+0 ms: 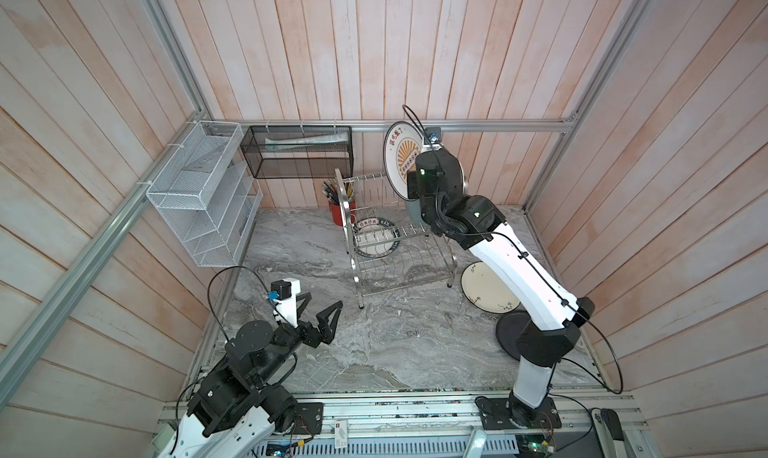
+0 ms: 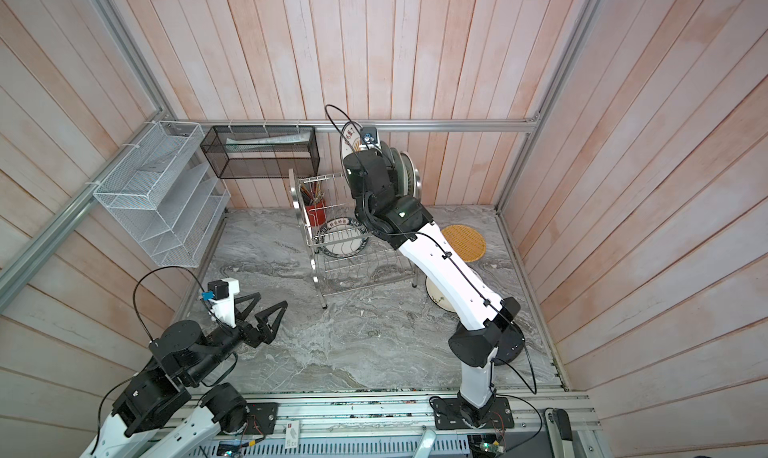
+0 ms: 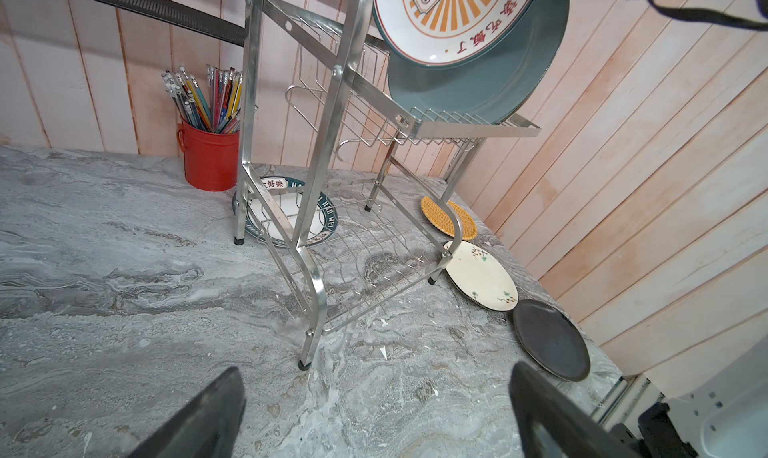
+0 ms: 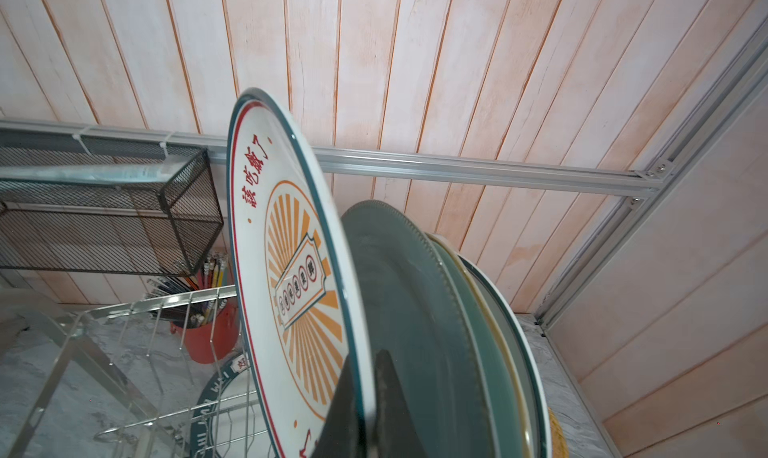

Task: Load the plates into the dish rack
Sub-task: 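Lift the sunburst plate with the right gripper up to the rack's upper tier, then lower the sunburst plate into the upper tier beside the teal plate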

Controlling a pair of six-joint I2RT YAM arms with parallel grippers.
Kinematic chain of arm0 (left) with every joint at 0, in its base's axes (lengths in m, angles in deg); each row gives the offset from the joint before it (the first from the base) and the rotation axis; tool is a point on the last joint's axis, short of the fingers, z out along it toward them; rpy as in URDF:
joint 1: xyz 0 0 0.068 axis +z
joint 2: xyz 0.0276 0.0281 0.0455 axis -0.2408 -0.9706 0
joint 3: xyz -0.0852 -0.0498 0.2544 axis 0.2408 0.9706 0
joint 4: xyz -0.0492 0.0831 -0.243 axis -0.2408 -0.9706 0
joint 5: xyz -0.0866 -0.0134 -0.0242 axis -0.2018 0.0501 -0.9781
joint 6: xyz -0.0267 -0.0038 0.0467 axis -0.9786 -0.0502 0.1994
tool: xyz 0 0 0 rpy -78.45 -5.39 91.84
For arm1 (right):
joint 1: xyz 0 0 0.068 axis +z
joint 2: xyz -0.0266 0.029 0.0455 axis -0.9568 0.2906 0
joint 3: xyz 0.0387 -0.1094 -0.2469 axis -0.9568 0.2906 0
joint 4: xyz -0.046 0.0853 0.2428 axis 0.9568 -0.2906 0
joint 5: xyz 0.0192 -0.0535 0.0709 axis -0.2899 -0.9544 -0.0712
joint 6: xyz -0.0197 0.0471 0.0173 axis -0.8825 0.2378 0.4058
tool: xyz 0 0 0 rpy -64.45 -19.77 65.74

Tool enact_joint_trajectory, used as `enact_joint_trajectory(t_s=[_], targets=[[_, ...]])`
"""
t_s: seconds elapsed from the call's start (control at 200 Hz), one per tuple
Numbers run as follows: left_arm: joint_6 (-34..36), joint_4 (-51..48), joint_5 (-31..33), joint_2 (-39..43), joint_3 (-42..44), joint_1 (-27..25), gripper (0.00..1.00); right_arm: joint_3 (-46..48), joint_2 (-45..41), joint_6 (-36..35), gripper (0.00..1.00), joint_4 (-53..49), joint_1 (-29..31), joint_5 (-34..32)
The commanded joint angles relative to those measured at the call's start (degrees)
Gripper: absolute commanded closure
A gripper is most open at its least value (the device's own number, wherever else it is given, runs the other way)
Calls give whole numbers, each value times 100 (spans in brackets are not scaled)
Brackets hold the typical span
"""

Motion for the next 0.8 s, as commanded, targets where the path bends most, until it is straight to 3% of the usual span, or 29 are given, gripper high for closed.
enact_joint_trajectory(t_s=[0.0, 0.52, 0.795], targets=[[94, 111, -98, -5, 62, 30, 0, -322, 75, -231, 100, -82, 70, -536], [97, 133, -131, 5, 70, 33, 0, 483, -396, -572, 100, 466, 150, -964], [107, 155, -203, 4, 80, 37, 0, 896, -584, -566, 100, 638, 194, -835]])
